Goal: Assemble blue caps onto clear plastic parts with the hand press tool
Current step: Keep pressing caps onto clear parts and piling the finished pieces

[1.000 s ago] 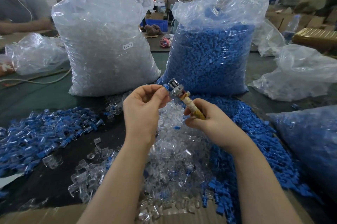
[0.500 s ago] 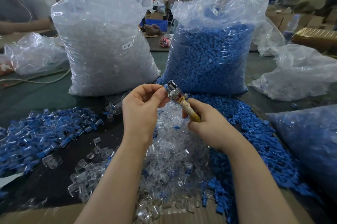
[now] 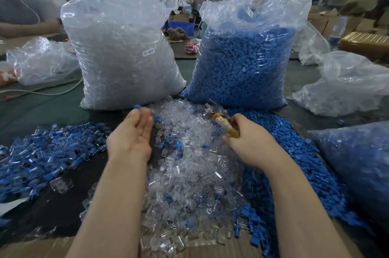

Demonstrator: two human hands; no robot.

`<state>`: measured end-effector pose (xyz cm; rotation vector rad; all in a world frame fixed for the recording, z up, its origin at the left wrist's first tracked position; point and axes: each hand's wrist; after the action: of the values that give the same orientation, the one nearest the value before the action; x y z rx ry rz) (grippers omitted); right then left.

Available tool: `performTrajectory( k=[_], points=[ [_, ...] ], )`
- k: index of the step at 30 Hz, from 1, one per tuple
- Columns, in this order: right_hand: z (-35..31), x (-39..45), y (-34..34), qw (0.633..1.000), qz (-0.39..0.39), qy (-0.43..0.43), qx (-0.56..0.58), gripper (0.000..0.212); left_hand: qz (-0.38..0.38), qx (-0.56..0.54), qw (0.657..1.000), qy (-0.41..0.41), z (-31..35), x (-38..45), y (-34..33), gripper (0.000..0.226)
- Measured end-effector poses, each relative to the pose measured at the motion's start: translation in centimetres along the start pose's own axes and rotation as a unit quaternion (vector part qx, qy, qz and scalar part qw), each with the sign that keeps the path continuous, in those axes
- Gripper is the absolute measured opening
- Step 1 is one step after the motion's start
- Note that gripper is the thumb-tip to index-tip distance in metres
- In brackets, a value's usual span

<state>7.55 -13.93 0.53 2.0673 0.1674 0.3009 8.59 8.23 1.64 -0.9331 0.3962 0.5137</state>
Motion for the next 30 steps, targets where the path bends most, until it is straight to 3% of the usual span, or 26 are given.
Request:
performTrajectory(
  k=[3,6,9,11,13,14,16,18,20,22,26,30],
  points=[
    [1.2,-0.3,0.1,0.992,-0.016,-0.072,-0.098,0.029,0.046,-0.13,0.99,0.021,2.1,1.0,1.8,0.013],
    [1.8,-0.5,0.1,0.989,-0.013,-0.123,-0.087,0.022,0.068,-0.239,0.969,0.01,3.3,1.3,3.3,0.016],
    [2.0,-0.4,-0.1,0.98,0.04,-0.175,-0.087,0.014,0.039,-0.28,0.959,-0.029,3.7,1.8,4.1,0.031],
    [2.1,-0.5,-0.3,0.971,0.067,-0.214,-0.087,0.014,0.018,-0.222,0.974,-0.035,3.8,2.3,4.2,0.038],
    [2.3,-0.6,-0.5,0.965,0.076,-0.239,-0.081,0.019,0.041,-0.015,0.998,-0.042,3.3,2.5,3.7,0.027],
    [2.3,-0.7,-0.6,0.963,0.074,-0.246,-0.081,0.022,0.049,0.114,0.991,-0.059,2.7,2.4,3.4,0.023],
    [2.4,-0.7,-0.9,0.962,0.066,-0.251,-0.086,0.026,0.049,0.359,0.924,-0.121,1.6,2.2,2.9,0.029],
    [2.5,-0.8,-1.0,0.963,0.066,-0.246,-0.092,0.019,0.044,0.565,0.806,-0.17,0.4,2.2,2.9,0.041],
    [2.5,-0.8,-1.1,0.963,0.068,-0.241,-0.1,0.013,0.049,0.703,0.687,-0.179,-0.5,2.4,3.1,0.051],
    [2.5,-0.8,-1.1,0.964,0.06,-0.238,-0.103,0.023,0.046,0.761,0.62,-0.185,-1.0,2.5,3.2,0.053],
    [2.2,-0.5,-1.3,0.969,0.043,-0.226,-0.094,0.024,0.052,0.784,0.583,-0.207,-0.7,2.5,3.0,0.029],
    [1.9,-0.4,-1.4,0.972,0.036,-0.216,-0.085,0.02,0.078,0.781,0.591,-0.186,-0.6,2.2,2.9,0.019]
  ],
)
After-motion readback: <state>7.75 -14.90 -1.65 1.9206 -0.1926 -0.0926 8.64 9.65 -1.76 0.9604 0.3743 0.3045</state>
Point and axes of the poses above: each hand's wrist, its own x-axis towards the middle knuckle, its own y-axis out of the back of the hand, z = x × y, and after that the axes turned 13 degrees about y, right-handed
